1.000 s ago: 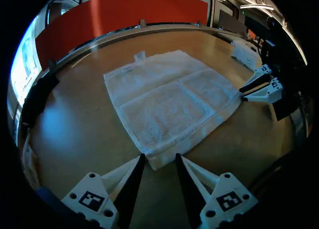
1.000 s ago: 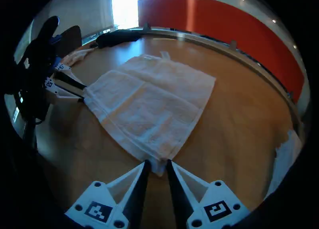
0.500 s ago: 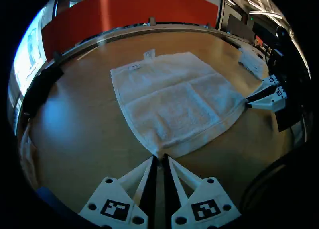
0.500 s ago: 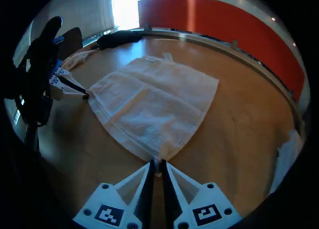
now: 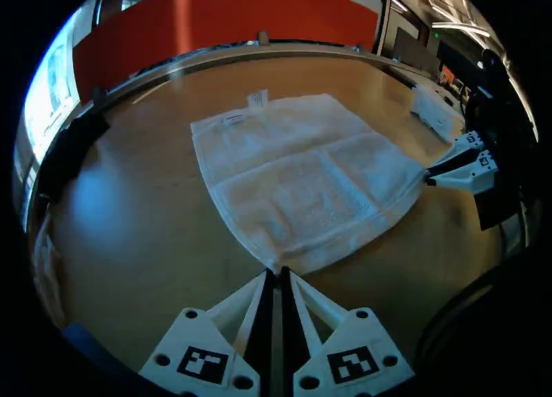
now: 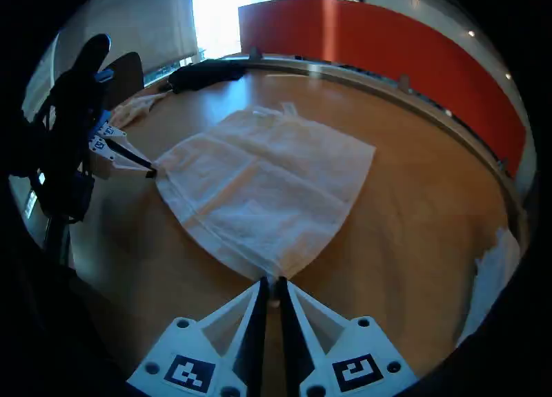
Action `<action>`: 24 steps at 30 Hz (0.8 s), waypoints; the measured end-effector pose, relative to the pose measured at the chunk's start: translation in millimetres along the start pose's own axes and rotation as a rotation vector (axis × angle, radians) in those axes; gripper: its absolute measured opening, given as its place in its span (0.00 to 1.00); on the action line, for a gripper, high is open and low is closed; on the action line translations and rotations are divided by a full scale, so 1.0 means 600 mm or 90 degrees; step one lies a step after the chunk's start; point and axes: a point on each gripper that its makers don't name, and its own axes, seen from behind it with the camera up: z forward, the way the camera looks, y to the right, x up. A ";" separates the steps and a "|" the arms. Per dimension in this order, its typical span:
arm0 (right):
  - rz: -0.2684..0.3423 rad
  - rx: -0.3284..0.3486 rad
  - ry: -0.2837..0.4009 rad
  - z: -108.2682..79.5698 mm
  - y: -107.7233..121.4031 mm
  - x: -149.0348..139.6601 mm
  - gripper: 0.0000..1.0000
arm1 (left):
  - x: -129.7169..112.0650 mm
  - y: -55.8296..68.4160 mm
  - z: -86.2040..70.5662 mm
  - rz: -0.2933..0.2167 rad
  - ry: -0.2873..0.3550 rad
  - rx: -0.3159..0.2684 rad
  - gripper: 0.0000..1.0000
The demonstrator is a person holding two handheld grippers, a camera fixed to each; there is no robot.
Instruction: Fold towel
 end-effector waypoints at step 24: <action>-0.037 0.004 0.064 -0.128 -0.018 0.108 0.12 | 0.052 0.029 -0.125 -0.065 0.004 -0.023 0.08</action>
